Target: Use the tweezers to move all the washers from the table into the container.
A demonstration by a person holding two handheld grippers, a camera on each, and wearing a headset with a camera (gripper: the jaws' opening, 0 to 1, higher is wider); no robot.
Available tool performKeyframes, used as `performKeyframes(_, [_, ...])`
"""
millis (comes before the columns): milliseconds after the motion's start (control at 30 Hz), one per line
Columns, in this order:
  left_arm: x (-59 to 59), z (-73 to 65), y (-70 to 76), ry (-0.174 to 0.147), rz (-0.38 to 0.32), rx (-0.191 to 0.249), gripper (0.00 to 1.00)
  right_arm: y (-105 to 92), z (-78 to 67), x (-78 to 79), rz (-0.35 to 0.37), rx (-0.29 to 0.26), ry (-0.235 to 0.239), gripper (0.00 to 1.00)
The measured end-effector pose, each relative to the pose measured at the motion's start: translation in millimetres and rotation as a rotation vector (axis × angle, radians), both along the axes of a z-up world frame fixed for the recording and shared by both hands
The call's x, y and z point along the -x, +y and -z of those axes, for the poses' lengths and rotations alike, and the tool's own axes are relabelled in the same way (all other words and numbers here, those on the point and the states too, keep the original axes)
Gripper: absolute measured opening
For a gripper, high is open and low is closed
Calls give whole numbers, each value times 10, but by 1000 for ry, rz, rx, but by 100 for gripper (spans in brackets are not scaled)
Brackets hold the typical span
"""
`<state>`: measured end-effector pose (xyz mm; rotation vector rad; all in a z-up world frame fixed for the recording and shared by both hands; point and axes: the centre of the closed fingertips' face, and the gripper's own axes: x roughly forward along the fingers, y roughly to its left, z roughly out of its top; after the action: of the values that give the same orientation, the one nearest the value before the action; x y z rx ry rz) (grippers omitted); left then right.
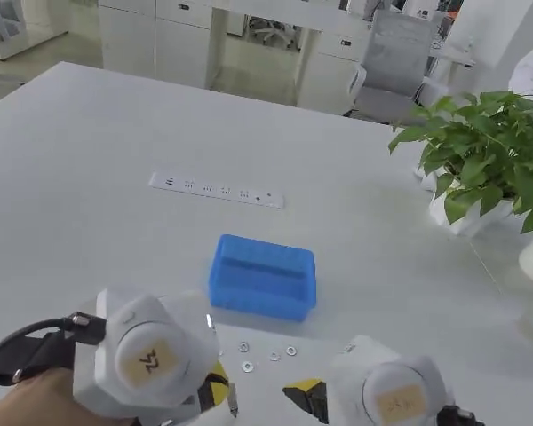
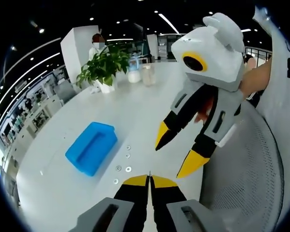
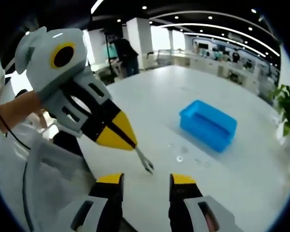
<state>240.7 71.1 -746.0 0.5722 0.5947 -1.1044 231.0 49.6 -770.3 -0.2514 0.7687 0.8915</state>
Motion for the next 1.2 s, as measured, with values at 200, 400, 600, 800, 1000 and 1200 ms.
performKeyframes(200, [114, 32, 0, -5, 51, -33, 0, 133, 91, 64, -91, -3, 19, 17])
performKeyframes(400, [191, -26, -8, -10, 79, -21, 0, 289, 177, 59, -214, 35, -7, 17])
performKeyframes(600, [228, -22, 25, -20, 100, -21, 0, 402, 265, 74, -306, 69, -25, 13])
performKeyframes(800, [264, 7, 82, -27, 109, -32, 0, 462, 331, 123, -358, 86, -31, 6])
performKeyframes(1000, [322, 23, 117, -28, 134, -33, 0, 516, 372, 159, -402, 108, -48, 6])
performKeyframes(1200, [336, 19, 121, -30, 137, -39, 0, 530, 380, 152, -444, 136, -71, 5])
